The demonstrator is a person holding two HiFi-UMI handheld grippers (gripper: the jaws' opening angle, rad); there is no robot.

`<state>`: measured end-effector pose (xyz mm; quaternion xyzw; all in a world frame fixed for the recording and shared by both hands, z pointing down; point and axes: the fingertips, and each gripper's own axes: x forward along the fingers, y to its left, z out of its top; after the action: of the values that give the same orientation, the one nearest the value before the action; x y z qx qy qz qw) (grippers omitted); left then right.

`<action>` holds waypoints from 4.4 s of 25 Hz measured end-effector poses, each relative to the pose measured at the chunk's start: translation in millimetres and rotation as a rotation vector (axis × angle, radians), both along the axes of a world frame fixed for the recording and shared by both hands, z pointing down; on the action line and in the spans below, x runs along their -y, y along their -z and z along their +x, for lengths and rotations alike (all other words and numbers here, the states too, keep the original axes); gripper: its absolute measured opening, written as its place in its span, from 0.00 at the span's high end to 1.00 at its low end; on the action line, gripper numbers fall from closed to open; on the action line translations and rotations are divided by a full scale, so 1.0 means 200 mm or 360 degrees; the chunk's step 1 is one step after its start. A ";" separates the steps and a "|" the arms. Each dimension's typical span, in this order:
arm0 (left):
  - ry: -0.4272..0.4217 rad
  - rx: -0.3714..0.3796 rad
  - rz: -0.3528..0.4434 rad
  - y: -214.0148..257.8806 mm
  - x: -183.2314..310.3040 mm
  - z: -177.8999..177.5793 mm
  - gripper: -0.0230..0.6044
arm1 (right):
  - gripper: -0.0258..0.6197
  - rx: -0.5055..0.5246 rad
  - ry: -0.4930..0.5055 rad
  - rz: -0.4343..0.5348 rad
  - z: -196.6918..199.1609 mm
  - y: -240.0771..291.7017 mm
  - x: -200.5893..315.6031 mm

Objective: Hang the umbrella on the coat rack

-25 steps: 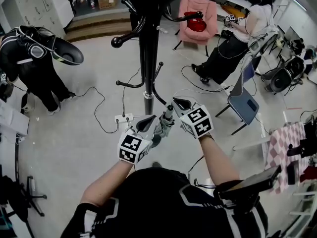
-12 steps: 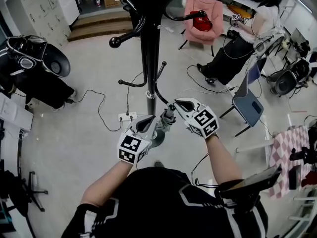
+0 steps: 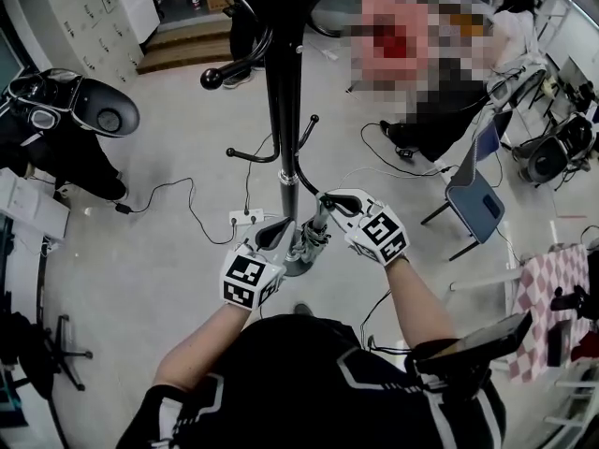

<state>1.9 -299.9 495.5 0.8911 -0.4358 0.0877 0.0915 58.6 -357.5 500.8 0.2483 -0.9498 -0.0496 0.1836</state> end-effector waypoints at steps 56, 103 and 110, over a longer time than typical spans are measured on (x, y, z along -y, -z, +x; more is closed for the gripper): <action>0.0172 -0.0108 0.0019 0.07 -0.07 -0.31 0.95 | 0.94 0.0287 -0.0475 -0.0096 -0.01 -0.10 0.03; 0.0127 -0.0175 0.0252 0.35 -0.40 -0.76 0.95 | 0.95 0.0414 -0.0708 0.0045 -0.34 0.37 -0.67; 0.0112 -0.0204 0.0235 0.35 -0.37 -0.76 0.95 | 0.95 0.0444 -0.0726 0.0036 -0.35 0.39 -0.65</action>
<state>-150.5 -225.4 426.5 0.8833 -0.4653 -0.0051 0.0563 -10.5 -227.6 423.3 0.4624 -0.8848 0.0170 0.0547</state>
